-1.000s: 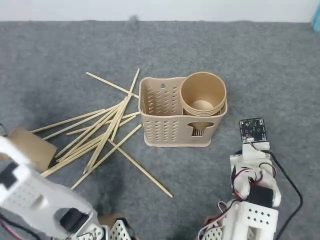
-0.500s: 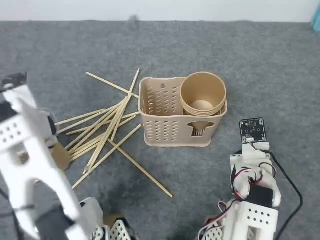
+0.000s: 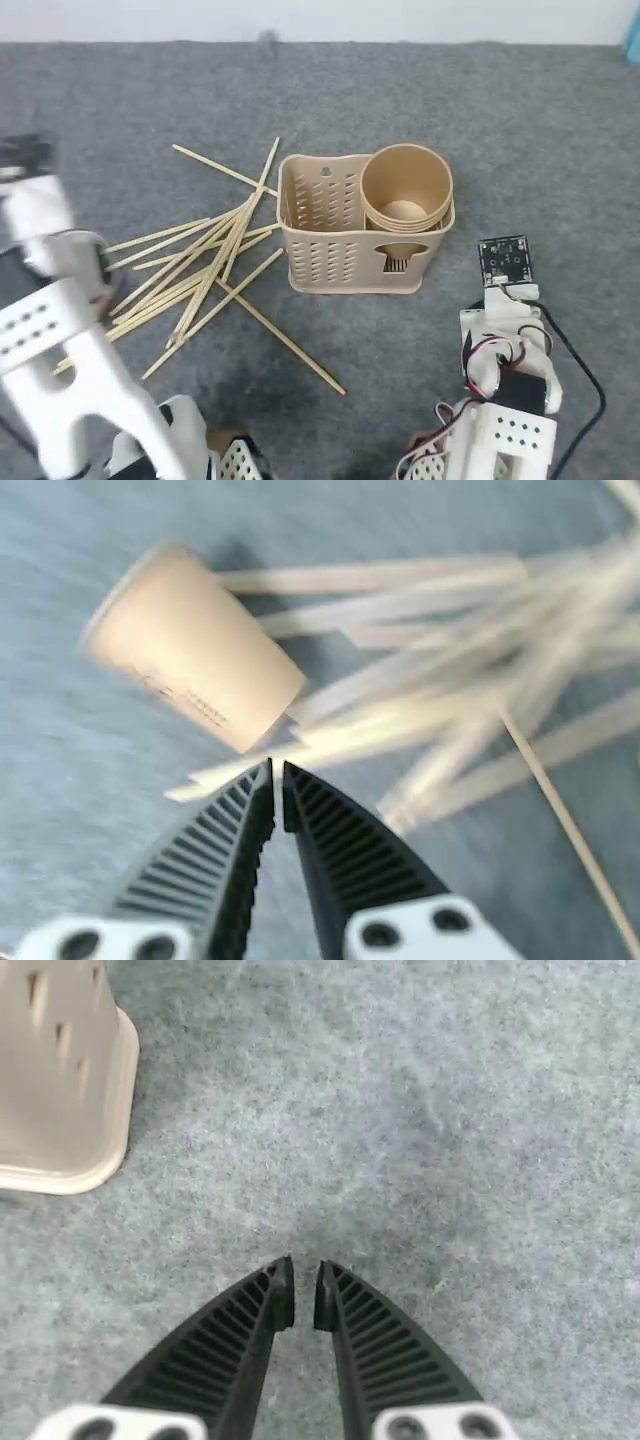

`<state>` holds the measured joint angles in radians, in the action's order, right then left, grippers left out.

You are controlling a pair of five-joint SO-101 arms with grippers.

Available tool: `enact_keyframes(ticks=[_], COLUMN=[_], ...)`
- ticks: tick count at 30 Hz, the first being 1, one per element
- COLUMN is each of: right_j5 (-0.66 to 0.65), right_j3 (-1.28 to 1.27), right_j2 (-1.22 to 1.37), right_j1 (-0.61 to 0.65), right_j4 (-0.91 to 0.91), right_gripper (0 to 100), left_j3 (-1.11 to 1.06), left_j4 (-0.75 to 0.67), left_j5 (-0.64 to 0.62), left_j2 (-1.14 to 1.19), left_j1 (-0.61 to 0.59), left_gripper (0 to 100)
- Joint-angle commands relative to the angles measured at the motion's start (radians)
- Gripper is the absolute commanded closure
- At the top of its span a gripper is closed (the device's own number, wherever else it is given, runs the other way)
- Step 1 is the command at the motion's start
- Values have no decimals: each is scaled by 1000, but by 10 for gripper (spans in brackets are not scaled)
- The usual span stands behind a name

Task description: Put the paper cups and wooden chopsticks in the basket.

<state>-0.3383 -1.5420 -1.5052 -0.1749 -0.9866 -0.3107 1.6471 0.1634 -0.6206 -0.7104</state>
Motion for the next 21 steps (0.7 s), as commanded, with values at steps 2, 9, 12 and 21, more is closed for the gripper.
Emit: enact_keyframes(ticks=[2, 9, 12, 21], right_j5=[-11, -11, -11, -38], right_j3=[11, 11, 11, 9], right_j2=[-22, -22, -22, -22], right_j1=[7, 7, 7, 15], right_j4=[-10, -10, -10, -7], right_gripper=[937, 937, 937, 937], left_j3=[156, 344, 501, 1061], left_j4=[-121, -137, -94, 109], left_j5=[6, 8, 9, 89], left_j2=[9, 407, 621, 1076], left_j1=[-117, -204, -272, -446], left_gripper=[943, 856, 856, 855])
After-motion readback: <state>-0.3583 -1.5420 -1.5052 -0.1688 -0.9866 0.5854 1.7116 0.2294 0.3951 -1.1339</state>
